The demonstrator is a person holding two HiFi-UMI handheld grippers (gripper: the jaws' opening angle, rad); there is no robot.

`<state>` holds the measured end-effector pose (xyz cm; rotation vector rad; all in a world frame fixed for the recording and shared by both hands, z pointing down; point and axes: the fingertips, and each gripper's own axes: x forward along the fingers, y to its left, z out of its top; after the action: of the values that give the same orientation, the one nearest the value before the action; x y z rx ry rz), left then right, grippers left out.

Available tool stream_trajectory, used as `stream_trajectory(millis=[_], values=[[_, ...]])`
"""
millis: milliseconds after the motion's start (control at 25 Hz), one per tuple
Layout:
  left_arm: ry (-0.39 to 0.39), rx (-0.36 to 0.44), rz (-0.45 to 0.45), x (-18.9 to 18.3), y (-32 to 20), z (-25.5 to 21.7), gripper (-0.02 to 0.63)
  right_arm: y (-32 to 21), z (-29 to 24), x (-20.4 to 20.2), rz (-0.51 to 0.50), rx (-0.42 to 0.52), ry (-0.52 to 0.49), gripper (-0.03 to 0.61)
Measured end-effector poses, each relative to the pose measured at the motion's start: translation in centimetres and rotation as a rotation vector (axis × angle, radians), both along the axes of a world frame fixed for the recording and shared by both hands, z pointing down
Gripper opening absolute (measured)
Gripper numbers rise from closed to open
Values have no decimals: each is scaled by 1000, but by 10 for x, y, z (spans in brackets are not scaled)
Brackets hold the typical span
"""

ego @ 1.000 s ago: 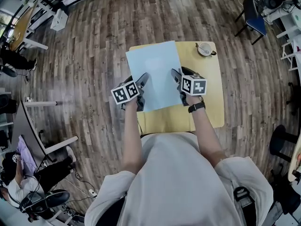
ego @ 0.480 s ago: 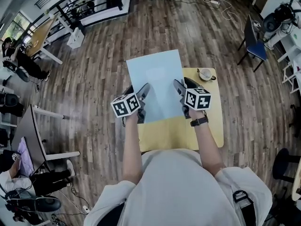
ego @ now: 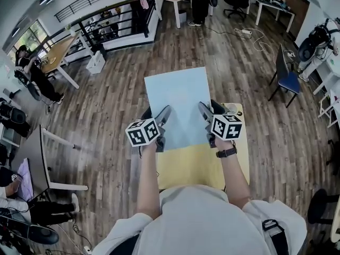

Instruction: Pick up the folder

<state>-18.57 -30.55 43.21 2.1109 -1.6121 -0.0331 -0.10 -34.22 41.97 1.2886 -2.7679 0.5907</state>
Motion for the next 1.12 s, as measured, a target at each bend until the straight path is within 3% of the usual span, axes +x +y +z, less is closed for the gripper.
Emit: stream_trajectory(millis=[560,1120], values=[[-12,153,-14,6,-6,-81,379,-5,-86,5,14,155,-9,232],[-92,369,-22,-9,5,-143,379,9,-139,-8,32,335,-32,230]])
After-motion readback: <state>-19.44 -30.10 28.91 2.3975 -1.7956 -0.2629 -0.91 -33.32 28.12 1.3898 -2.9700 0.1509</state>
